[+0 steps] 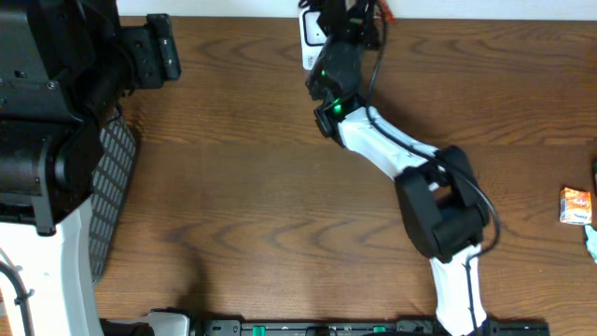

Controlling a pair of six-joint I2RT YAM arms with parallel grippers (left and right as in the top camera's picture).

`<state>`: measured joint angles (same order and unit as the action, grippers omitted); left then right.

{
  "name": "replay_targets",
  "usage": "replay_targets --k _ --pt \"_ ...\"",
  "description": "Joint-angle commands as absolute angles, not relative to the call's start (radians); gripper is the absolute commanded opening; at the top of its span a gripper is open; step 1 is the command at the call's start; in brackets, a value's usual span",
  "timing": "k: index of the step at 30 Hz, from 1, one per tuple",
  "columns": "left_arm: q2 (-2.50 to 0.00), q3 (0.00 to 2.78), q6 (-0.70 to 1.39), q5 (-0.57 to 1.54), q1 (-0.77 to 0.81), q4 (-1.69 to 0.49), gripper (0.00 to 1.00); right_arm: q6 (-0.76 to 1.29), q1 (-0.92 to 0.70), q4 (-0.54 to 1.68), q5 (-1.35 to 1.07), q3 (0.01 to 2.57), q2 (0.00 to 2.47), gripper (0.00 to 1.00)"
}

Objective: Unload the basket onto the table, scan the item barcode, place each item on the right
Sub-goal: 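Hold the chocolate bar's barcode against the scanner face with the right gripper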

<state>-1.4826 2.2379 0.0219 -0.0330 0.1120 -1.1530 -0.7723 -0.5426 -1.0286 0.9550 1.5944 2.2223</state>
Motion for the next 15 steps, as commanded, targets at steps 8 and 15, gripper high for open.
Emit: replay_targets --k 8,15 --pt "-1.476 2.236 0.008 -0.046 0.107 -1.152 0.85 -0.927 -0.546 -1.145 0.779 1.77 2.492 0.02" --pt "-1.476 2.236 0.009 -0.046 0.107 -1.152 0.85 -0.793 -0.512 -0.919 0.648 1.908 2.555 0.02"
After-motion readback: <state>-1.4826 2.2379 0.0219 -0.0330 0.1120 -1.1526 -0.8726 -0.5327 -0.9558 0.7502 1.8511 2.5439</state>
